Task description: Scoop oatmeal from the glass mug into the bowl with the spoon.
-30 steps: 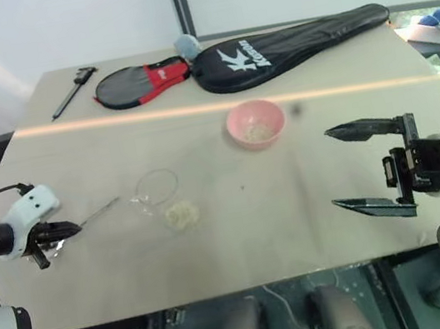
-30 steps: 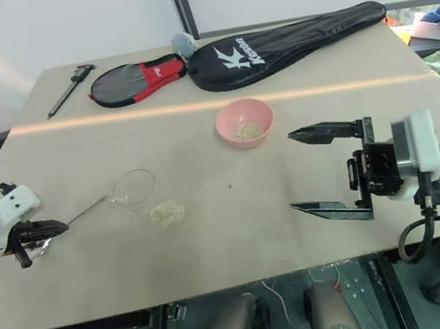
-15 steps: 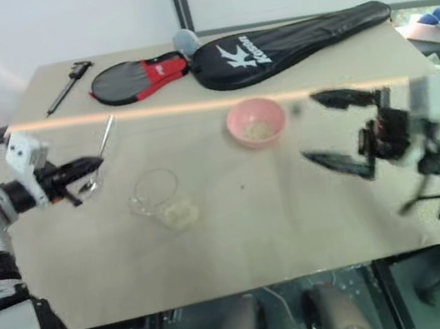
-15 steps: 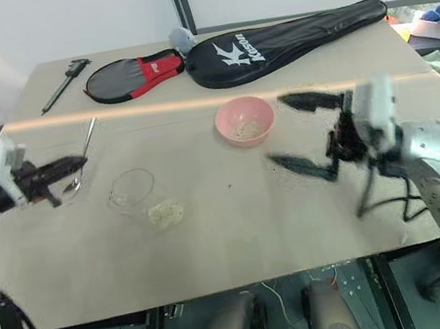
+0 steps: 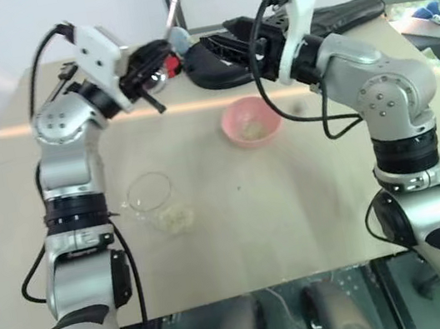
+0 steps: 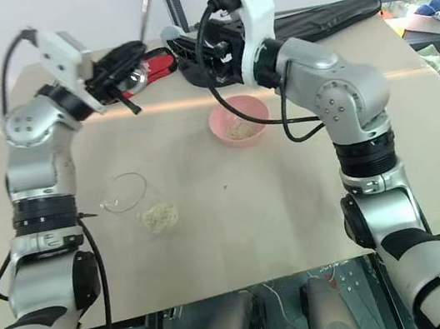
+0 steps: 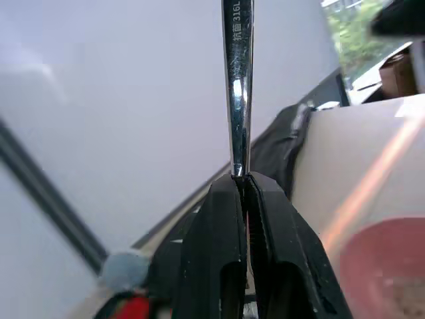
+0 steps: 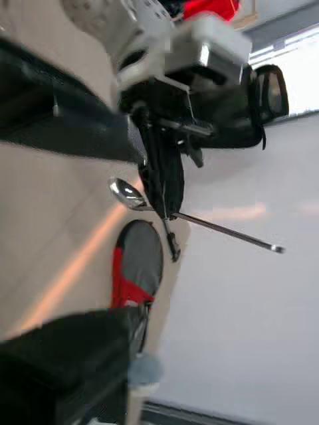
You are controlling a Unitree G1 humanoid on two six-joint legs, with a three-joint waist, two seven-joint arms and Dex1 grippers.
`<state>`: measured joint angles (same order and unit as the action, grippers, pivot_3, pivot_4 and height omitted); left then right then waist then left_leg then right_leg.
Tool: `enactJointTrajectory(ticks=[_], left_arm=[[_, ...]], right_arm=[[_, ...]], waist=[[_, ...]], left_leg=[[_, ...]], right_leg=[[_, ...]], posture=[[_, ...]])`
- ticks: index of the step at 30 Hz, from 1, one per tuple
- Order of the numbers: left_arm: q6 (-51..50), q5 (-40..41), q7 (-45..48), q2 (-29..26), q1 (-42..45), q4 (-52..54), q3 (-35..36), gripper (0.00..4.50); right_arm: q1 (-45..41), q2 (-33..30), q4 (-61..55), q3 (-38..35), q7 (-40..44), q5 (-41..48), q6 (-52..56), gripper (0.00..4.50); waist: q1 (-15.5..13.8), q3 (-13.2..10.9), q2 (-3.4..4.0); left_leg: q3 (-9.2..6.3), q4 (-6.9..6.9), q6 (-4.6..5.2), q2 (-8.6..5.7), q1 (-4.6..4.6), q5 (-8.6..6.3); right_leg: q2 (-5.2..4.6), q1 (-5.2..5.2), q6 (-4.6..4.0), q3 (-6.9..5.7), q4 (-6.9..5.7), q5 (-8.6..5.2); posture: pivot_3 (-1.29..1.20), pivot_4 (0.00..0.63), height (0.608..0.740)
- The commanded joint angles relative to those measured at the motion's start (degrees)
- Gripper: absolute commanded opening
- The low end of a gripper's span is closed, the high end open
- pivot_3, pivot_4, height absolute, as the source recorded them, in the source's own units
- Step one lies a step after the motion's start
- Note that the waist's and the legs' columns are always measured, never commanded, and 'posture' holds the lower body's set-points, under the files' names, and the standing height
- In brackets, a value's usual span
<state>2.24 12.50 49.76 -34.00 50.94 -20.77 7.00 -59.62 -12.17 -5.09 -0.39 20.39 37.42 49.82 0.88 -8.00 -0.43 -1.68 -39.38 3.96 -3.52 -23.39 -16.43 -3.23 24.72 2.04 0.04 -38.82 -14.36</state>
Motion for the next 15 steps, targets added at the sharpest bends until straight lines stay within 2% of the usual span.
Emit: enactJointTrajectory(ticks=[1,14,15], left_arm=[[0.76,1.19,0.33,1.63,-0.30,4.68,-1.36,0.00],[-3.49,2.45,3.57,1.13,-3.88,11.44,-2.96,0.00],[-3.55,2.38,3.66,1.08,-3.93,11.60,-2.92,0.00]], right_arm=[[-3.13,3.12,2.02,-1.69,-2.77,-0.45,-0.93,3.27],[-6.18,6.60,5.68,-3.43,-3.85,-0.98,-2.46,3.27],[-6.37,6.66,5.85,-3.58,-3.79,-0.91,-2.42,2.71]], waist=[[1.38,0.00,0.01],[2.80,-0.02,0.04],[2.80,-0.02,0.03]], left_leg=[[-0.04,-0.19,-0.05,0.01,-0.40,0.04],[0.00,-0.13,-0.26,0.06,-0.35,0.19],[0.00,-0.13,-0.26,0.06,-0.35,0.19]], right_leg=[[0.02,0.39,0.00,-0.13,-0.06,0.00],[0.02,0.50,0.00,-0.14,-0.08,0.00],[0.02,0.50,0.00,-0.14,-0.08,0.00]], posture=[[0.00,0.150,0.740],[0.00,0.150,0.740],[0.00,0.150,0.740]])
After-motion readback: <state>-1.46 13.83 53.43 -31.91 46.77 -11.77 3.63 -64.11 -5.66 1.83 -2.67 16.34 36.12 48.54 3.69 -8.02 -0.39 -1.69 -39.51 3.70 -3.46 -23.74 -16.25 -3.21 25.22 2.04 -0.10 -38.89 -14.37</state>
